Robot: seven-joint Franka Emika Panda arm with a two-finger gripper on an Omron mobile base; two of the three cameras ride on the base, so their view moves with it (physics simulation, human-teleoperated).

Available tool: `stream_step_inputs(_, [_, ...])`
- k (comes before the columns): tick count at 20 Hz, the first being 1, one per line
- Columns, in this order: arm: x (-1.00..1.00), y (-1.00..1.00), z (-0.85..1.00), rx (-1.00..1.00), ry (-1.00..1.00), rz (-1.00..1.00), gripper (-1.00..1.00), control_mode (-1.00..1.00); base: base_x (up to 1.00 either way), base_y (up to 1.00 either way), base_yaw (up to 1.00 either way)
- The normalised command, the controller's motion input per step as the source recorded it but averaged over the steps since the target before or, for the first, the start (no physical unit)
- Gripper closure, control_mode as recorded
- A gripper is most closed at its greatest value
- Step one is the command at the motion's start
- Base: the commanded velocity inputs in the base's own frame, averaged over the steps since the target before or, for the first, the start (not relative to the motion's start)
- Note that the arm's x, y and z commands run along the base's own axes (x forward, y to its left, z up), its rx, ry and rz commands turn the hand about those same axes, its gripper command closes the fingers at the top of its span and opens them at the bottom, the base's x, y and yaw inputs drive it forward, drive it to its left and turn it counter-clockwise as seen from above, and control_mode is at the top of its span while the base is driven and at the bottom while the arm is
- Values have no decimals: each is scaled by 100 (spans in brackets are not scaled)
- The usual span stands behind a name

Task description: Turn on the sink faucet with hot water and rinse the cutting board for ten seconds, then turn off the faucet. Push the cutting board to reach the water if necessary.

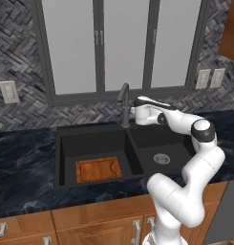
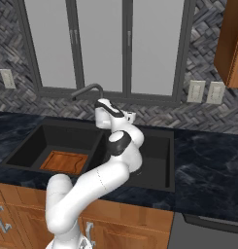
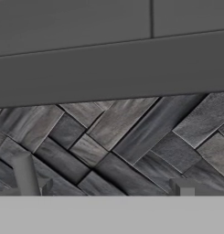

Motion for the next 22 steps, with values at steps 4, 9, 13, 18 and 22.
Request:
stream_step_inputs(4, [-2,-31,0,0,0,0,-100,-100,0,0,0])
stream_step_inputs(9, [-9,-29,0,0,0,0,-100,-100,0,0,0])
stream_step_inputs(13, [-11,-22,0,0,0,0,-100,-100,0,0,0])
stream_step_inputs(18, [-4,-16,0,0,0,0,-100,-100,0,0,0])
stream_step_inputs(22, [-4,-16,0,0,0,0,-100,-100,0,0,0])
